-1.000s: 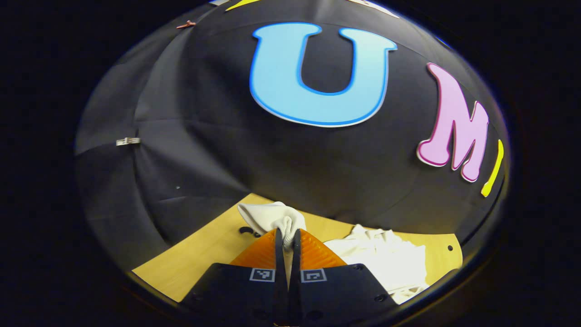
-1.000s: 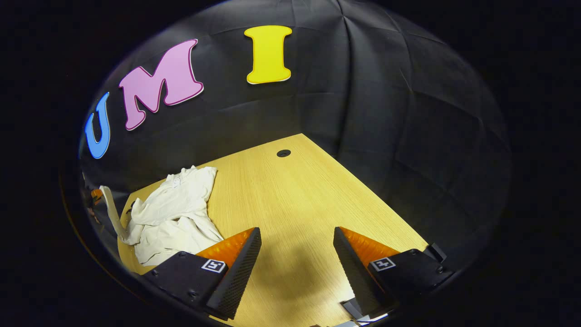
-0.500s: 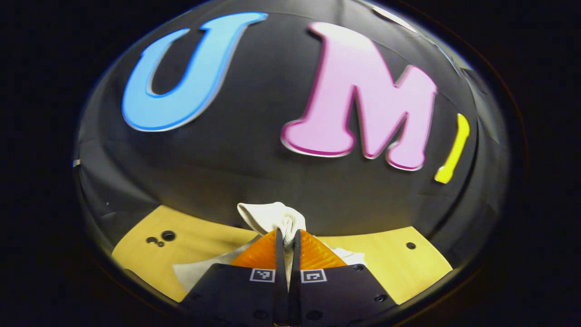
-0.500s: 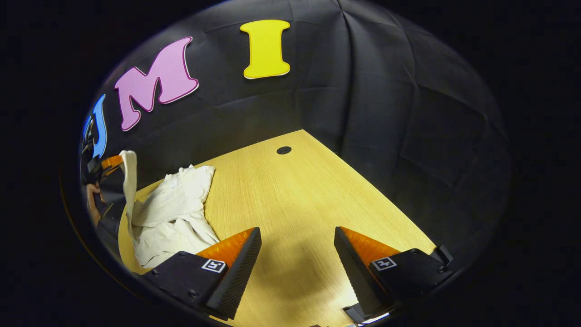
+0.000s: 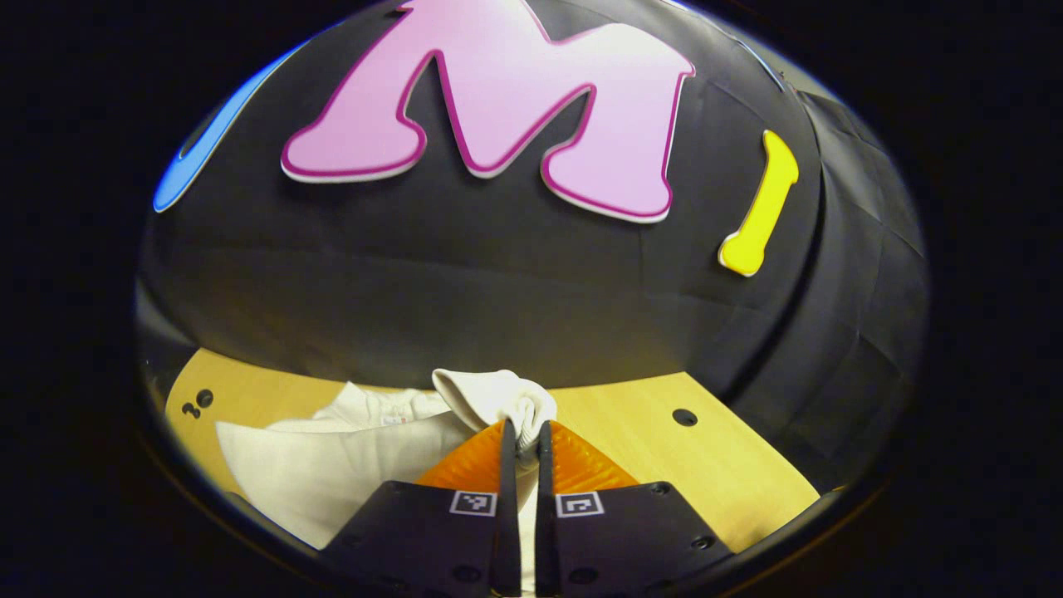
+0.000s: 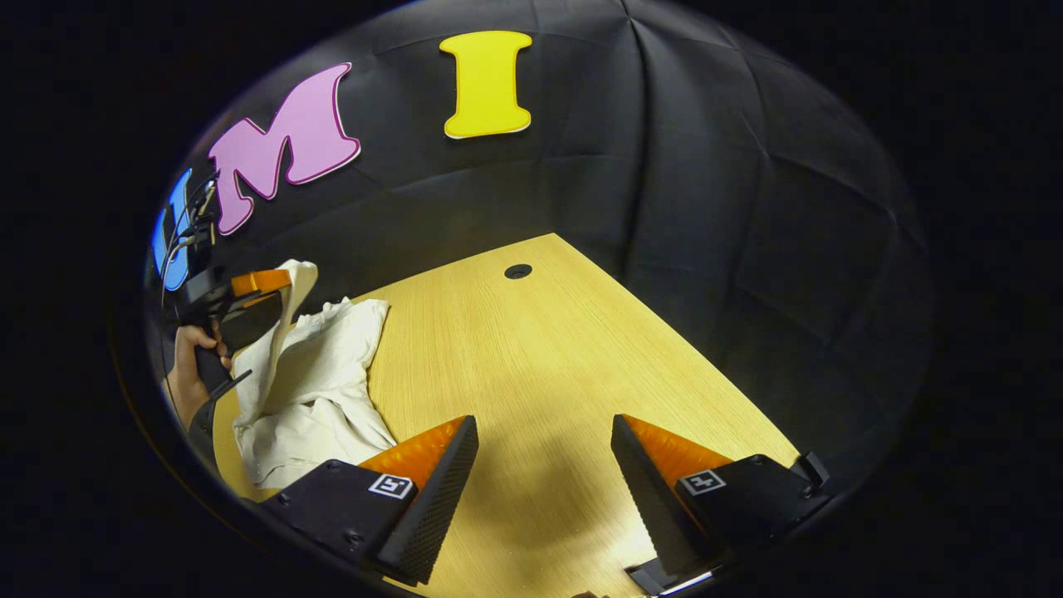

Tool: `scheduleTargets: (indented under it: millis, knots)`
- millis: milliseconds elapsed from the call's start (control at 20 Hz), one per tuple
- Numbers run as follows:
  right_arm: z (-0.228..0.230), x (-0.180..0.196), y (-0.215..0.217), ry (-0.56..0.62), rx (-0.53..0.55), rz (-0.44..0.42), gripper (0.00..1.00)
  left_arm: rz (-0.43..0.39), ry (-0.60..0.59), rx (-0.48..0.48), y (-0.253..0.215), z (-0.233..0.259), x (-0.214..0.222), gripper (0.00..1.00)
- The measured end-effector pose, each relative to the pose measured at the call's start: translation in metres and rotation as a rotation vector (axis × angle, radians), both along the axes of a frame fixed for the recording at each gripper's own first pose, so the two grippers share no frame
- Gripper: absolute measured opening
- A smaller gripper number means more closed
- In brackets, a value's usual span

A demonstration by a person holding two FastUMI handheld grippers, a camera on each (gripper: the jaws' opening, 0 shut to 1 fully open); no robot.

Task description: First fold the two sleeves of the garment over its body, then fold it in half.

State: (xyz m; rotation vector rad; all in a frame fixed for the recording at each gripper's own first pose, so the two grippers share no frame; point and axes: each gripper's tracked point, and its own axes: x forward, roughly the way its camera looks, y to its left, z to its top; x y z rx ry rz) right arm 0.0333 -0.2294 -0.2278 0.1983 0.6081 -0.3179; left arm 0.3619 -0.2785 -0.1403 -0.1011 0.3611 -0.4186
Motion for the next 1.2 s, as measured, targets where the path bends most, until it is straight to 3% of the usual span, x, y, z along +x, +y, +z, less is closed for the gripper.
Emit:
scheduleTargets:
  millis: [50, 100, 150, 250, 300, 400, 650, 950, 1200]
  knots:
    - [-0.002, 0.000, 0.000, 0.003, 0.004, 0.000, 0.99, -0.013, 0.019, -0.014, -0.007, -0.006, -0.003, 0.21]
    - [-0.003, 0.000, 0.002, 0.004, 0.006, 0.003, 0.99, -0.024, 0.031, -0.029, -0.014, -0.011, -0.006, 0.22]
    - [-0.005, 0.000, 0.005, 0.005, 0.006, 0.010, 0.99, -0.032, 0.032, -0.039, -0.014, -0.012, -0.010, 0.34]
    - [-0.007, 0.002, 0.013, 0.009, 0.006, 0.029, 0.99, -0.046, 0.031, -0.033, -0.007, -0.015, -0.019, 0.70]
    - [-0.007, 0.003, 0.019, 0.010, 0.007, 0.042, 0.99, -0.043, 0.027, -0.018, 0.003, -0.017, -0.026, 0.70]
    - [-0.009, 0.008, 0.034, 0.010, 0.014, 0.073, 0.99, -0.022, 0.022, 0.020, 0.031, -0.023, -0.041, 0.98]
    - [-0.018, 0.023, 0.083, 0.012, 0.059, 0.160, 0.99, 0.095, 0.050, 0.069, 0.126, -0.041, -0.096, 0.98]
    - [-0.036, 0.045, 0.144, 0.045, 0.104, 0.277, 0.99, 0.290, 0.195, 0.083, 0.244, -0.093, -0.166, 0.98]
    - [-0.063, 0.049, 0.181, 0.106, 0.117, 0.355, 0.99, 0.406, 0.304, 0.062, 0.302, -0.130, -0.209, 0.98]
